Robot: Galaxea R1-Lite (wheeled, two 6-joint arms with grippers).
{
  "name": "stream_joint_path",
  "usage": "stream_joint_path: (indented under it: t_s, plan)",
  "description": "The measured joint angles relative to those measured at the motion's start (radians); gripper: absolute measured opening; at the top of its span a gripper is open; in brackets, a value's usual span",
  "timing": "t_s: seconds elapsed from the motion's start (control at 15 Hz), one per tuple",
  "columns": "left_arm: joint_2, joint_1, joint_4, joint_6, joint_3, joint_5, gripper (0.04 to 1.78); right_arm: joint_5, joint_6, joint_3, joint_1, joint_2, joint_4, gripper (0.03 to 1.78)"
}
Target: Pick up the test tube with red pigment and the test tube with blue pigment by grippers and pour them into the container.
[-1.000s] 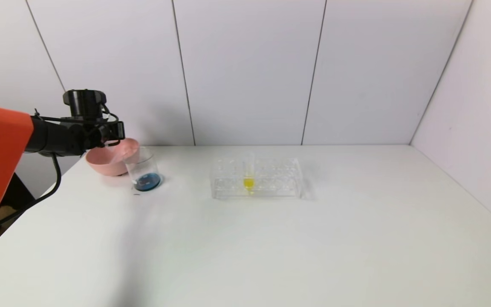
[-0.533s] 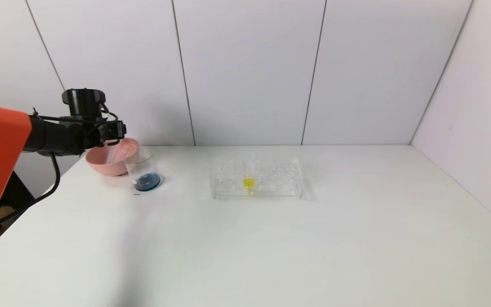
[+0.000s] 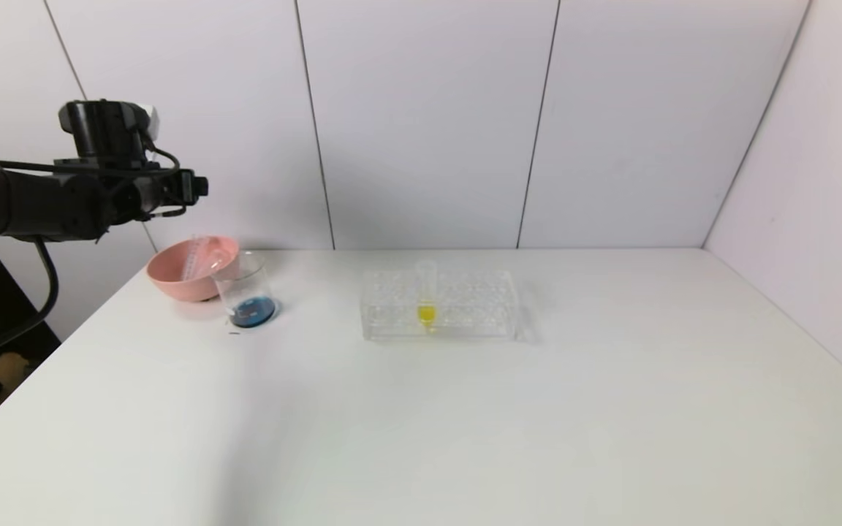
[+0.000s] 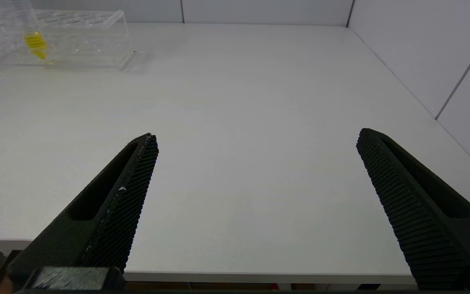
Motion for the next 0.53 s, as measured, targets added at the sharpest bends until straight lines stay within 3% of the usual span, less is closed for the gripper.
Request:
stream_joint_path:
  t_s: [0.27, 0.53]
  plan:
    - [-0.247, -0.021, 0.041, 0.021, 0.088, -0.098, 1.76, 0.000, 0.000, 0.000, 0.000, 0.000, 0.000, 1.78]
    - [-0.588, -0.026, 0.055, 0.023, 0.323, -0.205, 1.76, 0.000, 0.000, 0.000, 0.000, 0.000, 0.000, 1.77]
